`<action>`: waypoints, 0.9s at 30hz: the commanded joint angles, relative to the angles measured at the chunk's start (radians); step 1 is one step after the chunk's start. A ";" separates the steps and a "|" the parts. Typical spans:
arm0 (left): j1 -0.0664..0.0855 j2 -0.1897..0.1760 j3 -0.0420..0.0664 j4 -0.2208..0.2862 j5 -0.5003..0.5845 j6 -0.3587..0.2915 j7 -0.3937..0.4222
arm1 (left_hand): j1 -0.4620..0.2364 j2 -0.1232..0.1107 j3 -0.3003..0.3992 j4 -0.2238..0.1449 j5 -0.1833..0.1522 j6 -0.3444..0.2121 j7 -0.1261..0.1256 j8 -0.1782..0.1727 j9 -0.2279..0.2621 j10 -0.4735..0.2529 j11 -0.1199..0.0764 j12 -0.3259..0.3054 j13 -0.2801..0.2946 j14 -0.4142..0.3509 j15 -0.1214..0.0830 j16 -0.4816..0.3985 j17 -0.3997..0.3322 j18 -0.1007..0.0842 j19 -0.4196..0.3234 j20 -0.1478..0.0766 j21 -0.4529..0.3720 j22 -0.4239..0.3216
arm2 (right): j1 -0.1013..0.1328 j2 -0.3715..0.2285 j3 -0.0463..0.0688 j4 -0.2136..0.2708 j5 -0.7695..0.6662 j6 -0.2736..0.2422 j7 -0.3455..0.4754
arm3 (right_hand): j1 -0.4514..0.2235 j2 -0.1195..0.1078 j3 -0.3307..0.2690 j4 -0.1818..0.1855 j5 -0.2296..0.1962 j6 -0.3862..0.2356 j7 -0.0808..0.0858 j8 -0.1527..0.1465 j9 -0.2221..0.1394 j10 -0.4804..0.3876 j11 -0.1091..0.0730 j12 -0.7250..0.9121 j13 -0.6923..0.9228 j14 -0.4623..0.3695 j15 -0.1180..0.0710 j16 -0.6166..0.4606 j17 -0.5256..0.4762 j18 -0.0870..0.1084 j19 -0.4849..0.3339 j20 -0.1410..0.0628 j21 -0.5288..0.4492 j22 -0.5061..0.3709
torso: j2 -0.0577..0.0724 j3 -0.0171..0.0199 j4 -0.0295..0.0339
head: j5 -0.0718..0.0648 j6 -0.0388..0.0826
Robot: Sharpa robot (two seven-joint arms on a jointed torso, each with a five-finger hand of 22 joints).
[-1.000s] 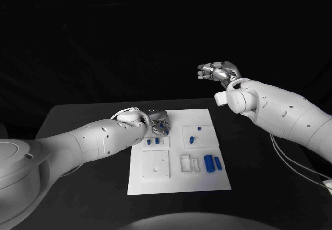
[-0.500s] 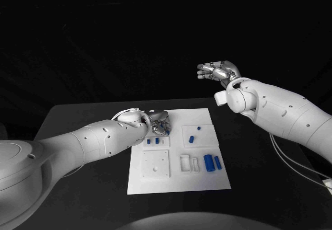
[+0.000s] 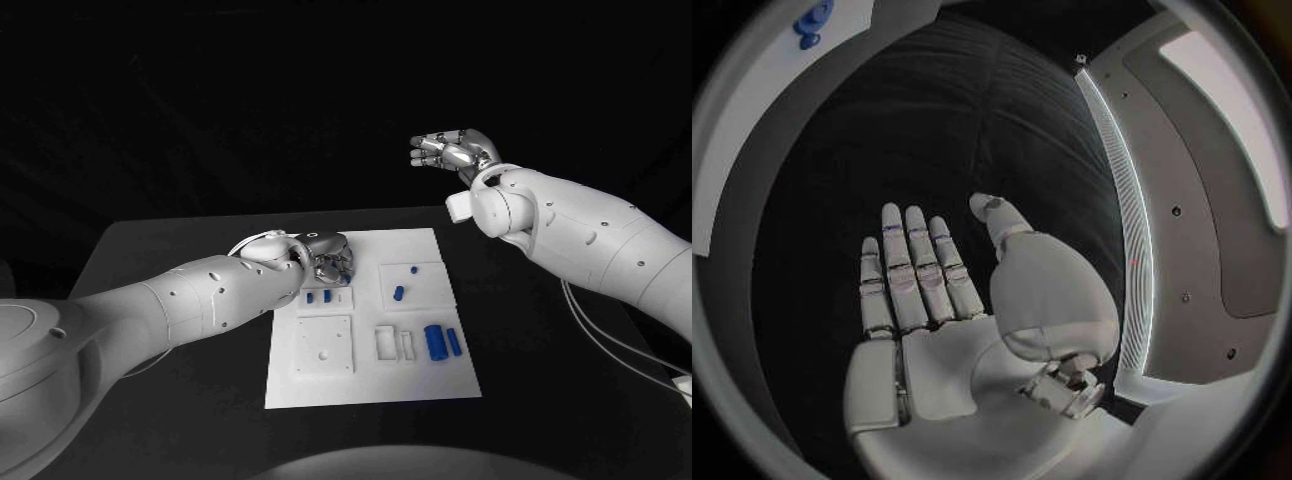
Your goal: Assemble the parts on the task board
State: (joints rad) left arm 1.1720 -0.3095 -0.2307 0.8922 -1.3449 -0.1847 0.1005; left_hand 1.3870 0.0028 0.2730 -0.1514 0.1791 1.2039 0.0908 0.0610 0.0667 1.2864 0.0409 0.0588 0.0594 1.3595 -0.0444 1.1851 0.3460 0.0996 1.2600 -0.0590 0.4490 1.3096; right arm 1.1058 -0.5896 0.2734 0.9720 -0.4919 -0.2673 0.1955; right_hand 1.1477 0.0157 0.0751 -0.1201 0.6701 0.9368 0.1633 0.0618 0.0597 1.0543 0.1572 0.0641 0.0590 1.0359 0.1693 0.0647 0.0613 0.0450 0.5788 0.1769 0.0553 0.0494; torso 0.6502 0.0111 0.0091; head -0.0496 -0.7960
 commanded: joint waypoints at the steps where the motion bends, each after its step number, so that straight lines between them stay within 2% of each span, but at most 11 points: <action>1: -0.009 -0.019 0.004 0.019 0.054 -0.018 0.005 | -0.002 0.005 0.004 -0.008 0.005 0.003 0.002 0.003 0.000 0.000 0.000 0.000 -0.001 0.001 0.001 -0.009 0.001 0.010 -0.003 -0.002 0.002 0.018 | 0.000 -0.003 0.001 0.003 0.001 0.014 0.008 | -0.004 -0.003 0.003 0.001 0.003 0.001 -0.001 -0.003 -0.001 -0.005 0.001 -0.006 -0.001 -0.006 -0.001 -0.004 -0.001 -0.005 -0.002 -0.002 -0.005 -0.001 | -0.001 -0.0001 0.0027 | -0.002 0.002; 5: -0.009 -0.042 0.029 0.046 0.098 -0.032 0.011 | -0.003 0.004 0.005 -0.009 0.005 0.002 0.002 0.003 0.000 -0.001 0.000 0.000 -0.001 0.002 0.001 -0.009 0.002 0.010 -0.004 -0.002 0.001 0.018 | 0.000 -0.005 0.001 0.003 0.001 0.014 0.008 | -0.004 -0.003 0.003 0.001 0.003 0.001 -0.001 -0.003 -0.001 -0.005 0.001 -0.006 -0.001 -0.006 -0.001 -0.004 -0.001 -0.005 -0.002 -0.002 -0.005 -0.001 | 0.000 -0.0008 0.0019 | -0.001 0.003; 10: -0.008 -0.072 0.072 0.083 0.152 -0.038 0.018 | -0.005 0.003 0.008 -0.010 0.004 -0.001 0.002 0.002 0.000 -0.006 0.002 0.000 -0.001 0.002 0.001 -0.011 0.002 0.010 -0.004 -0.002 0.001 0.018 | 0.000 -0.008 0.001 0.002 0.001 0.015 0.008 | -0.004 -0.003 0.003 0.001 0.003 0.001 -0.001 -0.003 -0.001 -0.005 0.001 -0.006 -0.001 -0.006 -0.001 -0.004 -0.001 -0.005 -0.002 -0.002 -0.005 -0.001 | -0.001 -0.0014 0.0018 | 0.003 0.005; 14: -0.004 -0.102 0.096 0.118 0.176 -0.028 0.015 | -0.006 0.003 0.010 -0.012 0.005 -0.001 0.003 0.003 0.000 -0.006 0.002 0.000 -0.001 0.001 0.001 -0.014 0.002 0.010 -0.004 -0.002 0.001 0.017 | 0.000 -0.011 0.000 0.001 0.001 0.016 0.007 | -0.006 -0.004 0.007 0.001 0.003 0.001 -0.001 -0.003 -0.001 -0.005 0.001 -0.006 -0.001 -0.005 -0.001 -0.004 -0.002 -0.005 -0.001 -0.002 -0.005 -0.001 | -0.002 -0.0020 0.0045 | 0.002 0.006; 20: 0.018 -0.149 0.106 0.153 0.196 0.009 0.003 | -0.007 0.000 0.010 -0.013 0.004 -0.002 0.003 0.003 0.000 -0.006 0.002 0.000 -0.001 0.001 0.001 -0.015 0.003 0.010 -0.005 -0.002 0.000 0.018 | 0.000 -0.016 0.000 0.000 0.001 0.016 0.007 | -0.006 -0.004 0.007 0.001 0.003 0.001 -0.001 -0.003 -0.001 -0.005 0.001 -0.006 -0.001 -0.005 -0.001 -0.004 -0.002 -0.005 -0.001 -0.002 -0.005 -0.001 | -0.002 0.0002 0.0056 | 0.005 0.006; 22: 0.021 -0.162 0.106 0.160 0.198 0.016 -0.002 | -0.006 0.000 0.010 -0.014 0.003 -0.001 0.003 0.003 0.000 -0.005 0.002 0.000 -0.001 0.001 0.001 -0.015 0.003 0.010 -0.006 -0.002 0.000 0.018 | 0.000 -0.017 0.000 0.000 0.001 0.016 0.007 | -0.006 -0.004 0.007 0.001 0.003 0.001 -0.001 -0.003 -0.001 -0.005 0.001 -0.006 -0.001 -0.005 -0.001 -0.004 -0.002 -0.005 -0.001 -0.002 -0.005 -0.001 | -0.001 0.0006 0.0050 | 0.006 0.007; 27: 0.026 -0.193 0.103 0.171 0.191 0.029 -0.011 | -0.004 0.000 0.009 -0.015 0.001 0.001 0.002 0.003 0.000 -0.003 0.001 0.000 -0.001 0.000 0.001 -0.016 0.004 0.010 -0.006 -0.002 0.000 0.018 | 0.000 -0.019 0.000 -0.003 0.001 0.017 0.006 | -0.006 -0.004 0.007 0.001 0.003 0.001 -0.001 -0.003 -0.001 -0.005 0.001 -0.006 -0.001 -0.005 -0.001 -0.004 -0.002 -0.005 -0.001 -0.002 -0.005 -0.001 | -0.001 -0.0015 0.0056 | 0.008 0.005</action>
State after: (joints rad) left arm 1.1961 -0.4995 -0.1277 1.0581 -1.1709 -0.1847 0.0972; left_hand 1.3868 0.0026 0.2832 -0.1618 0.1789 1.2031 0.0904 0.0610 0.0651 1.2864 0.0409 0.0588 0.0591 1.3598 -0.0446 1.1734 0.3486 0.0926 1.2599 -0.0589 0.4481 1.3079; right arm 1.1057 -0.6079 0.2734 0.9692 -0.4913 -0.2664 0.1955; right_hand 1.1477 0.0157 0.0751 -0.1201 0.6701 0.9368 0.1633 0.0618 0.0597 1.0543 0.1572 0.0641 0.0590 1.0359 0.1693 0.0647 0.0613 0.0450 0.5788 0.1769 0.0553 0.0494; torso 0.6484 0.0104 0.0145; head -0.0431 -0.7900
